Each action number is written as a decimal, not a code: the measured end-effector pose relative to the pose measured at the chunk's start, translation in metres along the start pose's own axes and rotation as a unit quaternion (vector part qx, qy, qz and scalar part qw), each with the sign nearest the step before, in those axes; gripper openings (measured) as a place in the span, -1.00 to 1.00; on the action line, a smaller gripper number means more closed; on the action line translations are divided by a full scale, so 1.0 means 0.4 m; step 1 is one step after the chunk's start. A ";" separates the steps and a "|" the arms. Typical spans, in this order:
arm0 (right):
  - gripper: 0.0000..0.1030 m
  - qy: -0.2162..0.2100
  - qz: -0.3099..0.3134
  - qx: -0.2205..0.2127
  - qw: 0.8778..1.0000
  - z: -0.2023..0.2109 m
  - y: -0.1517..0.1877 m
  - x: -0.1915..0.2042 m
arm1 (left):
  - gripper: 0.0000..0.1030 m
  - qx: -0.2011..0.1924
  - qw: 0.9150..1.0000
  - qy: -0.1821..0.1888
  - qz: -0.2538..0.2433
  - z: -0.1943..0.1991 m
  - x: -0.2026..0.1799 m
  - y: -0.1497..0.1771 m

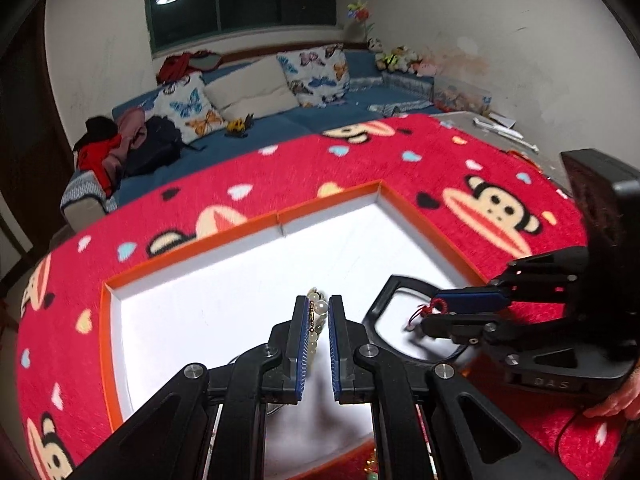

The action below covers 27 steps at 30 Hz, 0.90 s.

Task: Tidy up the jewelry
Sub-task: 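Lower the green bead bracelet and red charm into the white tray and release both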

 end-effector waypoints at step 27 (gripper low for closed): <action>-0.30 0.008 0.006 -0.012 1.000 0.069 0.061 0.038 | -0.78 0.025 0.999 -0.031 0.012 0.057 -0.026 0.090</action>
Point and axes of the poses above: each gripper's, at about its wrist camera, not at the fingertips, and z roughly against the way its jaws point, x to its left, y to its underside, the point moved 2 cm from there along -z, roughly the way its jaws point, and after that the axes turned 15 degrees about x, right-handed, at the moved point
